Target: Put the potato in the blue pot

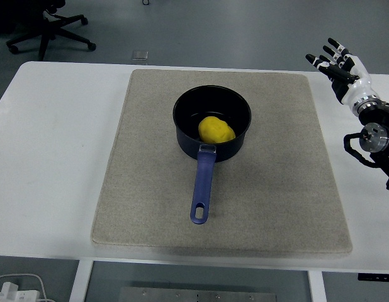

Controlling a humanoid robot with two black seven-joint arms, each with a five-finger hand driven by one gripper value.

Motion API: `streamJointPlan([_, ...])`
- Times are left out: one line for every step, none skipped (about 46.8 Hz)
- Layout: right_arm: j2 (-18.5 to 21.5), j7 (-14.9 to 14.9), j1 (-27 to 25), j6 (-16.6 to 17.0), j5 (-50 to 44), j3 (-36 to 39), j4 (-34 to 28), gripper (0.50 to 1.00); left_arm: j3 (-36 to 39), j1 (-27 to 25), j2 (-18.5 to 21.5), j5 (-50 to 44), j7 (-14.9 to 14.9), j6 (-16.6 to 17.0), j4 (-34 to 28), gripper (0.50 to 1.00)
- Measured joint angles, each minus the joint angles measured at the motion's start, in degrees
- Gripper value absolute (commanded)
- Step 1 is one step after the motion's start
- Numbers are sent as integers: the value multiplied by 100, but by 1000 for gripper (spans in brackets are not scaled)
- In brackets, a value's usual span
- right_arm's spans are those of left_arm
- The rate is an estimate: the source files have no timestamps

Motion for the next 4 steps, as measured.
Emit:
streamJointPlan([5, 2, 0, 0, 0, 1, 0, 936, 0, 0, 0, 0, 0, 0, 0, 994])
streamJointPlan([7, 3, 0, 0, 1, 1, 0, 938, 0, 0, 0, 0, 0, 1, 0, 994])
streamJointPlan([13, 3, 0, 0, 1, 1, 3, 936, 0, 0, 0, 0, 0, 0, 0, 996])
streamJointPlan([15, 4, 0, 0, 1, 2, 7, 936, 0, -1, 0, 0, 0, 0, 0, 994])
